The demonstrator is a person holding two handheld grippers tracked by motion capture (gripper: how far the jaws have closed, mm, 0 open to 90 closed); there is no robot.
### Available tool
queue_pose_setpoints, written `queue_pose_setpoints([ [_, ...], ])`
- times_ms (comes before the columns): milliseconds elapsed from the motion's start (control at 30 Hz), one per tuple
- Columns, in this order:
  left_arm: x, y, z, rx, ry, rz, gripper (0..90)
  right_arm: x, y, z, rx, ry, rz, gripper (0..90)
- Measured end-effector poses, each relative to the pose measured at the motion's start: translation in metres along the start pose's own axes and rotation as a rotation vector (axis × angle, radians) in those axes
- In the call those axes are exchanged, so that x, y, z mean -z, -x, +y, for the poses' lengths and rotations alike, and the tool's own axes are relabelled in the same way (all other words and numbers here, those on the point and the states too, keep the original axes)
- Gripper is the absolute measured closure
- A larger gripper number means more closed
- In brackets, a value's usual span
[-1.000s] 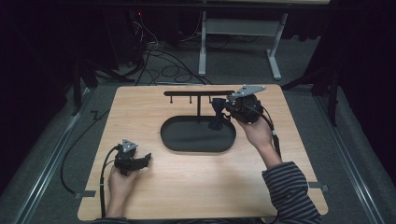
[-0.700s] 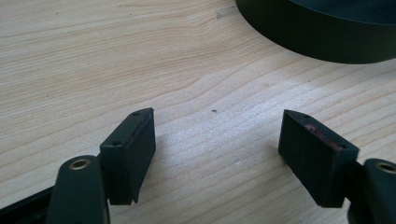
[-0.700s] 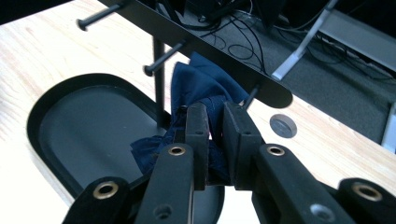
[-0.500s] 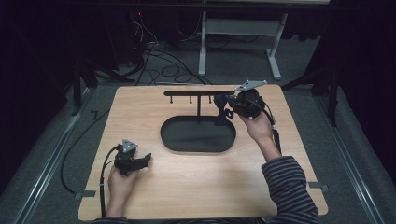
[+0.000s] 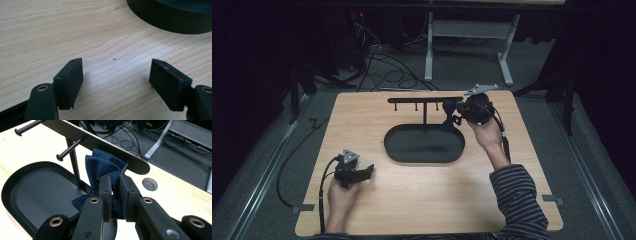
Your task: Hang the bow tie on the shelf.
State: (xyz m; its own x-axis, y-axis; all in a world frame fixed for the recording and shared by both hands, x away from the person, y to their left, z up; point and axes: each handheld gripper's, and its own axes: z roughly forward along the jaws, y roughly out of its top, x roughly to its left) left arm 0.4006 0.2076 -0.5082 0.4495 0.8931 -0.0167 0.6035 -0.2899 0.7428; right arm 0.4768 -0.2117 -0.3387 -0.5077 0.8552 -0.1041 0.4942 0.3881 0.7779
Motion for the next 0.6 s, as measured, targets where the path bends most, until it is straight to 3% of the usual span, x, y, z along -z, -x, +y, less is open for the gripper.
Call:
queue_pose_setpoints([
  [433, 0.0, 0.0, 0.0, 0.0, 0.0, 0.0, 27.7, -0.001, 0.008, 0.005, -0.022, -0.002, -0.034, 81.1],
  [600, 0.0, 0.0, 0.0, 0.0, 0.0, 0.0, 27.7, -0.005, 0.013, 0.003, -0.051, -0.011, -0.034, 75.6],
])
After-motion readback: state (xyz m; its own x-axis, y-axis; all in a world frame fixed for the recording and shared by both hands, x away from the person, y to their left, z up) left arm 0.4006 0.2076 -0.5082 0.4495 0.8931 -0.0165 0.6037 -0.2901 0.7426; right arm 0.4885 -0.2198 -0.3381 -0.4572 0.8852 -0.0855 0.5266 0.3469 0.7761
